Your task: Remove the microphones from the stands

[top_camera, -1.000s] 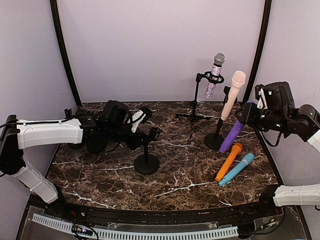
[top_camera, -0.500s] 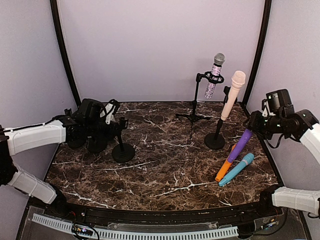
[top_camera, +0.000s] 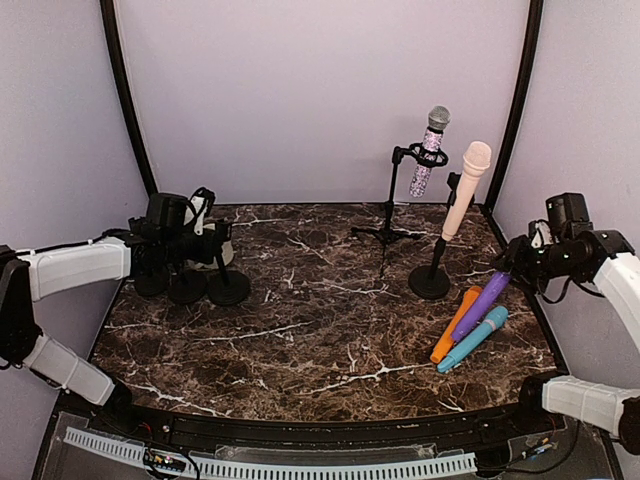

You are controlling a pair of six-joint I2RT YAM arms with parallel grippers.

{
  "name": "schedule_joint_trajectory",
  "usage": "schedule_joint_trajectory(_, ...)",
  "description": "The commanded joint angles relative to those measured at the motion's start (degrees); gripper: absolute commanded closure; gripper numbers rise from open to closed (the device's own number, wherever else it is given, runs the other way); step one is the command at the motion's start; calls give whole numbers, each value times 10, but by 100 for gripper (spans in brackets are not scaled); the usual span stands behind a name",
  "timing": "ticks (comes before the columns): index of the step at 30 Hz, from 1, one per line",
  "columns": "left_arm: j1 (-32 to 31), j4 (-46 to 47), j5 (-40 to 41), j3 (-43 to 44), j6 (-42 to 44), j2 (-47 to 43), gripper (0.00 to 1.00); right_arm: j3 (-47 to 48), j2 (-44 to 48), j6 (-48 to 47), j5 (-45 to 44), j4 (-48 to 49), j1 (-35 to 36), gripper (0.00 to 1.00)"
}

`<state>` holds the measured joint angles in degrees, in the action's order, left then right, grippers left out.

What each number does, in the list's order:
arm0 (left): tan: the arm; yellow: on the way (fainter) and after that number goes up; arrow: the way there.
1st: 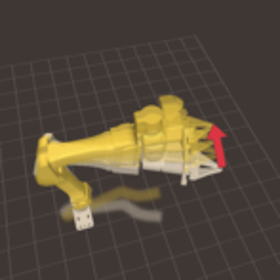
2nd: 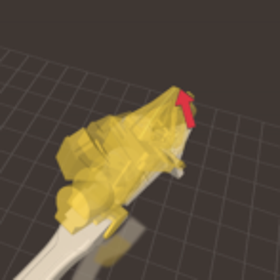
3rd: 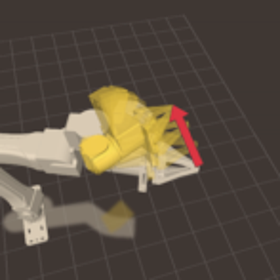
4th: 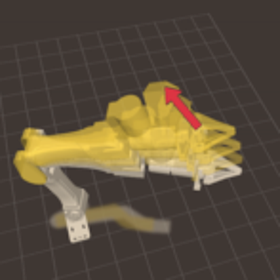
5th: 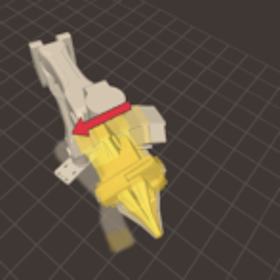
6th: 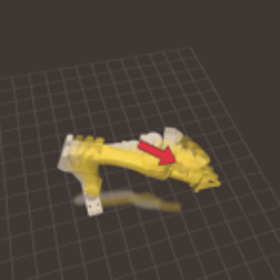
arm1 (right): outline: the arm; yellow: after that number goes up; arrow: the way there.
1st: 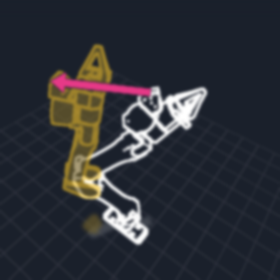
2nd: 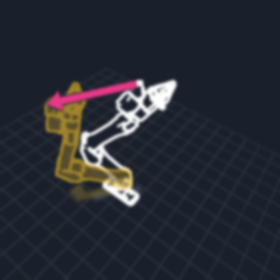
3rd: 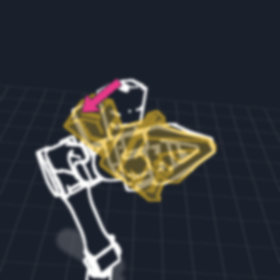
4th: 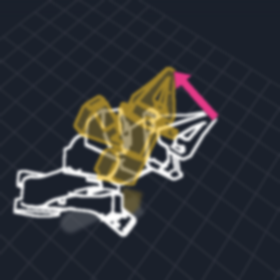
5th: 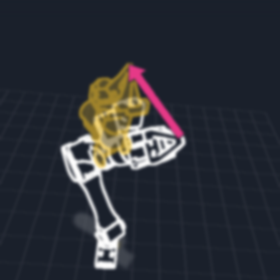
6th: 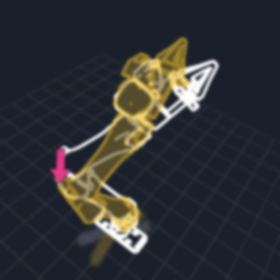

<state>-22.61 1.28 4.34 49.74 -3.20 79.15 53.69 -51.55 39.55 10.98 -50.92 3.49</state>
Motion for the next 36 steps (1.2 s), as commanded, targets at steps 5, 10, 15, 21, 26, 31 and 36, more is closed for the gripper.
schedule_joint_trajectory(5, 33, -18, 17, 7, 13, 17, 97, -57, -11, 44, 133, 125, -20, 75)
schedule_joint_trajectory(10, 34, -37, 11, 23, 5, 12, 68, -83, -33, 67, 135, 190, -9, 75)
schedule_joint_trajectory(15, 33, -56, -1, 42, 3, -15, 46, -90, -72, 71, 116, 237, 11, 75)
schedule_joint_trajectory(21, 33, -90, -23, 69, 26, -59, 29, -84, -128, 53, 79, 260, 17, 73)
schedule_joint_trajectory(26, 33, -115, -29, 76, 28, -104, 23, -85, -181, 36, 78, 288, 18, 73)
schedule_joint_trajectory(31, 33, -128, -27, 64, 26, -151, 21, -74, -231, 28, 73, 312, 21, 69)
schedule_joint_trajectory(36, 33, -136, -20, 44, 17, -182, 21, -49, -281, 1, 21, 295, 22, 59)
